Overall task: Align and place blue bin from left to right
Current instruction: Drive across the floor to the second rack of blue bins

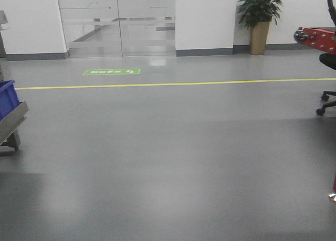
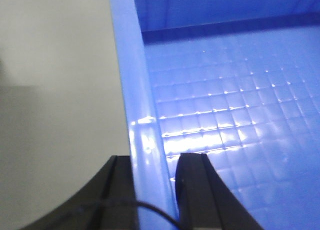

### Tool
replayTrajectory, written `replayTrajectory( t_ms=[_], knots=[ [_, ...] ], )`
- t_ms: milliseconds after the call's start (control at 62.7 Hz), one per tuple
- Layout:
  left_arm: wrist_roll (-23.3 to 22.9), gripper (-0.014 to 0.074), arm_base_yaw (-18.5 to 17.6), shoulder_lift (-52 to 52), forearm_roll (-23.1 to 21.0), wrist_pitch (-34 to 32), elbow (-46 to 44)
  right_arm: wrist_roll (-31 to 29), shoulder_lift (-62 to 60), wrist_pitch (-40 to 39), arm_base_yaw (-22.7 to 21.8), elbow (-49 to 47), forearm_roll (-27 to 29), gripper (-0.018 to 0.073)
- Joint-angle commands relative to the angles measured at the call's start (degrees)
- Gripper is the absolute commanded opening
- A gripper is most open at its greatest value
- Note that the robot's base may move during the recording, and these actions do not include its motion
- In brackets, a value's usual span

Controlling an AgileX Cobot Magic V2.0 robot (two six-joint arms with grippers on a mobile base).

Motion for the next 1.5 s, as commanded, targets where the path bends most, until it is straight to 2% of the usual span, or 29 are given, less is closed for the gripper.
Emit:
replayTrajectory(
  t_ms=[0, 1484],
  knots=[
    [1.40, -0.0013, 0.07, -1.29, 1.97, -3.96, -0.70, -1.36, -1.85, -6.07, -0.40, -0.79, -2.72, -0.0075],
    [1.40, -0.0013, 0.07, -1.29, 1.97, -3.96, -0.70, -1.36, -1.85, -6.07, -0.40, -0.79, -2.72, -0.0075]
  ],
)
